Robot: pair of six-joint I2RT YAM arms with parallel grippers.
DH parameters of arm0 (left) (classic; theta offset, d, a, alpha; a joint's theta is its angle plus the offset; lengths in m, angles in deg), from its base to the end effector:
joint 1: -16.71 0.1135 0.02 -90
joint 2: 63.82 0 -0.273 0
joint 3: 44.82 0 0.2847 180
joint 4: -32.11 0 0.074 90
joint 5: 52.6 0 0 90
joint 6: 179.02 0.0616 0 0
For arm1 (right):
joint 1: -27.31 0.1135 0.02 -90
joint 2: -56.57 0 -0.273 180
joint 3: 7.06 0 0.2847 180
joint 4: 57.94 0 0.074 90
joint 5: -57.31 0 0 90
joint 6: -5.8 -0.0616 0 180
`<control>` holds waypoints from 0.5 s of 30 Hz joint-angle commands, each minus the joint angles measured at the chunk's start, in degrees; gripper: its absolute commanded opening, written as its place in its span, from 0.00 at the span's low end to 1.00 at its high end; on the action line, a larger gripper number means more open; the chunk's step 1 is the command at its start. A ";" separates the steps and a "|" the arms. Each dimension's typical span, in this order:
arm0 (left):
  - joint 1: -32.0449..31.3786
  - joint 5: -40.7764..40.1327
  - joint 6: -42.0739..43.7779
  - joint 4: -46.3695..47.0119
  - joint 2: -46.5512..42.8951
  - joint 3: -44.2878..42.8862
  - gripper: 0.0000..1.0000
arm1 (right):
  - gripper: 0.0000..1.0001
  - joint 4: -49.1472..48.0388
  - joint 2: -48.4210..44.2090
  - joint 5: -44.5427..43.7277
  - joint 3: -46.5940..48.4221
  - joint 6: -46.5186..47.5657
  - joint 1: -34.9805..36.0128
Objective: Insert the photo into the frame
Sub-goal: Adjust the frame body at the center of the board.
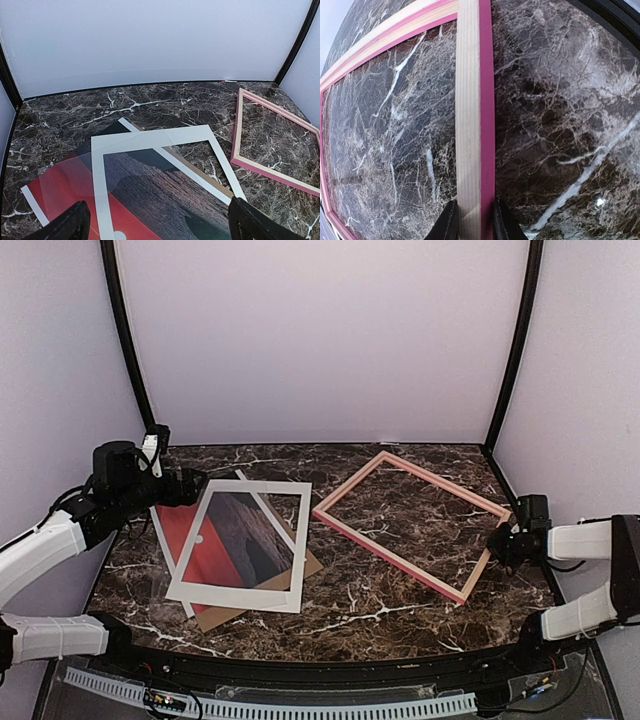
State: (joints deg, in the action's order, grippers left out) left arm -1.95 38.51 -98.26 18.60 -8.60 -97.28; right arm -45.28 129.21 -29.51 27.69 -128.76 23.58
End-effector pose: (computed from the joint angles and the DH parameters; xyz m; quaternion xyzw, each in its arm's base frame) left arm 0.2638 -0.0903 0.2860 0.0715 0.7968 -0.1521 0.5803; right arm 0.2490 -0.0128 0.0946 0.3764 0.8625 0.1422 0.3071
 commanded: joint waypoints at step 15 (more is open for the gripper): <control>-0.59 0.66 -0.02 0.82 -1.51 -1.15 0.99 | 0.68 16.05 -6.97 -1.88 3.64 -1.14 6.26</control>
State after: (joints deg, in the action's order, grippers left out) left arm -2.23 38.90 -98.46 18.60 -8.69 -97.30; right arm -38.02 126.02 -29.66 29.44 -131.45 28.72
